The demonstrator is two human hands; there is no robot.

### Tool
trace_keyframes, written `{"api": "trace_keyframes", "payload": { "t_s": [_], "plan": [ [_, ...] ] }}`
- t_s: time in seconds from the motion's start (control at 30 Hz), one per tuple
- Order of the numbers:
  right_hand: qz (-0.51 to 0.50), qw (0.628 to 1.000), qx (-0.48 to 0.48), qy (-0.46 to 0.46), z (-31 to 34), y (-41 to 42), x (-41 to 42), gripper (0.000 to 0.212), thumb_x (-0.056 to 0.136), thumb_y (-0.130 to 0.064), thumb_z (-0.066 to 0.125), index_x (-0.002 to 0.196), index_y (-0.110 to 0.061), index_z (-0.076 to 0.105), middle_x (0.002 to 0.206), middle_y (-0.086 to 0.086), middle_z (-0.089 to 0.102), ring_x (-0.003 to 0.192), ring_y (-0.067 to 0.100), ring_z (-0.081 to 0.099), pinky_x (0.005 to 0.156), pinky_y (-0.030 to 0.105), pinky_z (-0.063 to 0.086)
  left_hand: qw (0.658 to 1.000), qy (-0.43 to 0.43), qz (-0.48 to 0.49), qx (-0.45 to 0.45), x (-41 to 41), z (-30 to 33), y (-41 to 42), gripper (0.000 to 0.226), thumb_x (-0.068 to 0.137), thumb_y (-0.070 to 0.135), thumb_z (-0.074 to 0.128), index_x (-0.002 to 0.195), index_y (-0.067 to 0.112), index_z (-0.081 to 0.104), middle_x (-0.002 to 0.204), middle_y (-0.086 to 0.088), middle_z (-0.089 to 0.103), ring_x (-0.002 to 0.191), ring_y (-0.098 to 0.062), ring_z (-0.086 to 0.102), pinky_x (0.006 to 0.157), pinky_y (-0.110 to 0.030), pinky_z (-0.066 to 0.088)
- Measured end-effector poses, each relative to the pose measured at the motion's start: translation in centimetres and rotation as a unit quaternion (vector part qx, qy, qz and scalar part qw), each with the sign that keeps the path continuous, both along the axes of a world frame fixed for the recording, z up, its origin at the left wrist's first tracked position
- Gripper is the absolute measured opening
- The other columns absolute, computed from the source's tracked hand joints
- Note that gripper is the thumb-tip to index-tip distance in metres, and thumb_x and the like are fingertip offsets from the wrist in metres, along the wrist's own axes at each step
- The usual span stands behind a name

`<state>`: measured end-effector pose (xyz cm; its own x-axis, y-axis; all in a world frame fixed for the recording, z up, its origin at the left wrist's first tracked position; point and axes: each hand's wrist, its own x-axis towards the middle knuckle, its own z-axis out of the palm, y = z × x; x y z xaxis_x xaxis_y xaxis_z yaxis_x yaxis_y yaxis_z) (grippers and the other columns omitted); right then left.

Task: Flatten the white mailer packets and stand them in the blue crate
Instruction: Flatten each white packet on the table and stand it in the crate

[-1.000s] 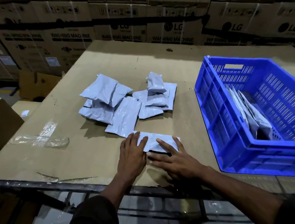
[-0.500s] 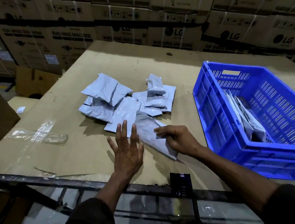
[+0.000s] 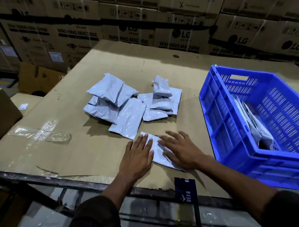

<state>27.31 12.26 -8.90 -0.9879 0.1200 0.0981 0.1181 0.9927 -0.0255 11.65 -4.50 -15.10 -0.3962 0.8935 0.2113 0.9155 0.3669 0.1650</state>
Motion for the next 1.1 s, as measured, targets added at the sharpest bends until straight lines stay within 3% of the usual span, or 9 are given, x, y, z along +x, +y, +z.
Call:
{"api": "trace_keyframes", "payload": {
  "t_s": [0.13, 0.3, 0.43, 0.5, 0.57, 0.7, 0.83, 0.93, 1.1],
  "plan": [
    [-0.014, 0.997, -0.025, -0.077, -3.2, -1.6, 0.8, 0.058, 0.105, -0.055, 0.021, 0.159, -0.035, 0.014, 0.167, -0.012, -0.001, 0.154, 0.014, -0.001, 0.119, 0.053, 0.013, 1.000, 0.007, -0.001, -0.006, 0.1, -0.1, -0.1, 0.057, 0.104, 0.042, 0.027, 0.148, 0.016, 0.054, 0.160, -0.007, 0.045, 0.147, -0.024, 0.041, 0.110, -0.051, 0.043],
    [0.005, 0.997, -0.018, -0.069, -4.0, -1.3, 0.9, 0.055, 0.107, -0.051, 0.019, 0.159, -0.036, 0.008, 0.167, -0.014, -0.006, 0.154, 0.012, -0.005, 0.121, 0.051, 0.014, 0.999, 0.050, -0.009, 0.010, -0.2, 0.2, 0.1, 0.056, 0.105, 0.042, 0.032, 0.147, 0.012, 0.053, 0.157, -0.013, 0.047, 0.148, -0.031, 0.039, 0.115, -0.061, 0.033],
    [0.043, 0.995, -0.055, -0.073, -4.0, -0.1, 1.2, 0.056, 0.107, -0.053, 0.023, 0.159, -0.037, 0.010, 0.167, -0.016, -0.002, 0.153, 0.008, -0.007, 0.122, 0.046, 0.004, 0.992, 0.093, -0.080, 0.005, -0.6, 0.3, 1.1, 0.059, 0.105, 0.038, 0.030, 0.149, 0.005, 0.050, 0.159, -0.013, 0.045, 0.152, -0.030, 0.033, 0.121, -0.055, 0.031],
    [-0.006, 0.987, -0.151, -0.056, -3.8, -0.3, 0.8, 0.060, 0.104, -0.060, 0.021, 0.159, -0.037, 0.014, 0.165, -0.020, 0.004, 0.152, 0.001, -0.002, 0.124, 0.044, 0.002, 0.995, 0.069, -0.077, -0.003, -0.8, -0.1, 1.4, 0.060, 0.104, 0.038, 0.030, 0.149, 0.005, 0.051, 0.158, -0.014, 0.045, 0.151, -0.030, 0.035, 0.122, -0.049, 0.027],
    [-0.079, 0.972, -0.222, -0.007, -4.0, -0.8, 0.2, 0.066, 0.101, -0.064, 0.016, 0.158, -0.032, 0.020, 0.164, -0.017, 0.016, 0.151, -0.001, 0.008, 0.123, 0.045, 0.012, 0.996, 0.050, -0.072, -0.007, -1.0, -0.5, 1.4, 0.060, 0.103, 0.040, 0.031, 0.149, 0.007, 0.051, 0.157, -0.015, 0.046, 0.148, -0.032, 0.041, 0.120, -0.046, 0.022],
    [-0.100, 0.989, -0.104, 0.022, -5.6, -1.2, -0.3, 0.064, 0.102, -0.058, 0.016, 0.157, -0.026, 0.029, 0.164, -0.014, 0.021, 0.152, 0.009, 0.015, 0.119, 0.046, 0.021, 0.997, 0.030, -0.069, -0.004, -1.0, -0.6, 1.2, 0.061, 0.104, 0.043, 0.031, 0.154, 0.011, 0.045, 0.159, -0.012, 0.043, 0.147, -0.036, 0.038, 0.122, -0.048, 0.028],
    [-0.102, 0.991, -0.053, 0.063, -6.2, -1.3, -0.2, 0.060, 0.104, -0.052, 0.021, 0.154, -0.022, 0.036, 0.162, -0.009, 0.030, 0.150, 0.014, 0.026, 0.115, 0.050, 0.026, 0.998, 0.012, -0.061, -0.006, -0.8, -0.3, 1.2, 0.062, 0.104, 0.046, 0.028, 0.156, 0.015, 0.042, 0.162, -0.009, 0.039, 0.149, -0.038, 0.033, 0.121, -0.051, 0.030],
    [-0.100, 0.991, -0.046, 0.072, -6.3, -1.5, -0.2, 0.057, 0.105, -0.048, 0.027, 0.152, -0.021, 0.041, 0.159, -0.007, 0.035, 0.148, 0.016, 0.030, 0.114, 0.050, 0.026, 0.998, 0.011, -0.057, -0.030, -0.8, -0.2, 1.2, 0.063, 0.103, 0.049, 0.026, 0.154, 0.017, 0.046, 0.162, -0.007, 0.040, 0.148, -0.037, 0.034, 0.121, -0.052, 0.030],
    [-0.108, 0.992, -0.064, 0.012, -5.6, -1.7, -0.1, 0.064, 0.104, -0.055, 0.013, 0.156, -0.023, 0.033, 0.162, -0.008, 0.031, 0.150, 0.016, 0.025, 0.116, 0.051, 0.025, 0.995, 0.008, -0.047, -0.086, -0.8, -0.1, 0.9, 0.063, 0.102, 0.051, 0.026, 0.153, 0.021, 0.048, 0.161, -0.004, 0.043, 0.146, -0.037, 0.040, 0.114, -0.061, 0.034]
  ]
}}
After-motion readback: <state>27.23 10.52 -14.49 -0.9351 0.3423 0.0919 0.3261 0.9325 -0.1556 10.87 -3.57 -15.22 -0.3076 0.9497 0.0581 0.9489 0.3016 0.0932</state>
